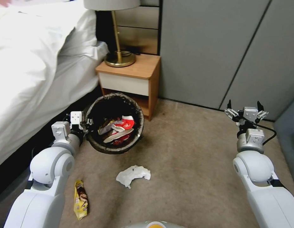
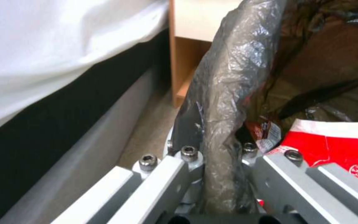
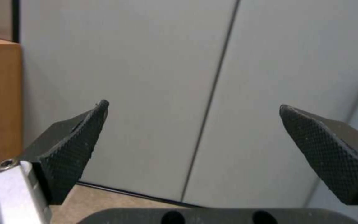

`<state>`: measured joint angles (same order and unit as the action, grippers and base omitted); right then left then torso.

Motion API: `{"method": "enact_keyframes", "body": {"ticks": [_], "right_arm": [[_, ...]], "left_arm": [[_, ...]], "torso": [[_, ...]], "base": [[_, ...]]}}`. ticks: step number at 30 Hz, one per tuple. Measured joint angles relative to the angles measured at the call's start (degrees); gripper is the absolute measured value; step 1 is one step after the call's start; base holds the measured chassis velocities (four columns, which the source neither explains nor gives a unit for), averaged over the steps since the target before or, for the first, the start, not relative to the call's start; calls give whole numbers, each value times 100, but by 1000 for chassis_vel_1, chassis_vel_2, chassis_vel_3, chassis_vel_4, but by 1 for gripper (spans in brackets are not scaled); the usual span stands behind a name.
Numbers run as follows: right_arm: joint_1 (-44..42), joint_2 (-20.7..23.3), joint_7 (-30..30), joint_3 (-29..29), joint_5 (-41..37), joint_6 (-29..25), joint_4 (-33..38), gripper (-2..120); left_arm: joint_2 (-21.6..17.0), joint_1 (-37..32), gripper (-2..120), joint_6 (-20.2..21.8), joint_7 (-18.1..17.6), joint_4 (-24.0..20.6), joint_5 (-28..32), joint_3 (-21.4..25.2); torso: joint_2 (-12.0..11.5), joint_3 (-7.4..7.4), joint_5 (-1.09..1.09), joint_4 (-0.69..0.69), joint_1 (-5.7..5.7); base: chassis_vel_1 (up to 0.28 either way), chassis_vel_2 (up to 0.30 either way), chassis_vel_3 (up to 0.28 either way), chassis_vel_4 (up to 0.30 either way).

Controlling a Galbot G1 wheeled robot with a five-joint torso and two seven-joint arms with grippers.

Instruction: Pick up the trash bin, then pick up the garbage from the floor and place it into the trash bin.

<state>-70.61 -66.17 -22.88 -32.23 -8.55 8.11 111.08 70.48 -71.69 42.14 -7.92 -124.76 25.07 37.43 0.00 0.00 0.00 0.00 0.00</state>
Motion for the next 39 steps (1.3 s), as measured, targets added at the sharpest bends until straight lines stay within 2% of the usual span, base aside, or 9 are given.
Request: {"method": "enact_keyframes", "body": {"ticks": [39], "right_arm": [[47, 47, -6, 146, -1, 14, -27, 100]], "left_arm": [[-2, -53, 0, 0, 20, -18, -30, -47]], "torso": [[0, 0, 0, 1, 0]], "base": [[64, 72, 68, 69]]}}
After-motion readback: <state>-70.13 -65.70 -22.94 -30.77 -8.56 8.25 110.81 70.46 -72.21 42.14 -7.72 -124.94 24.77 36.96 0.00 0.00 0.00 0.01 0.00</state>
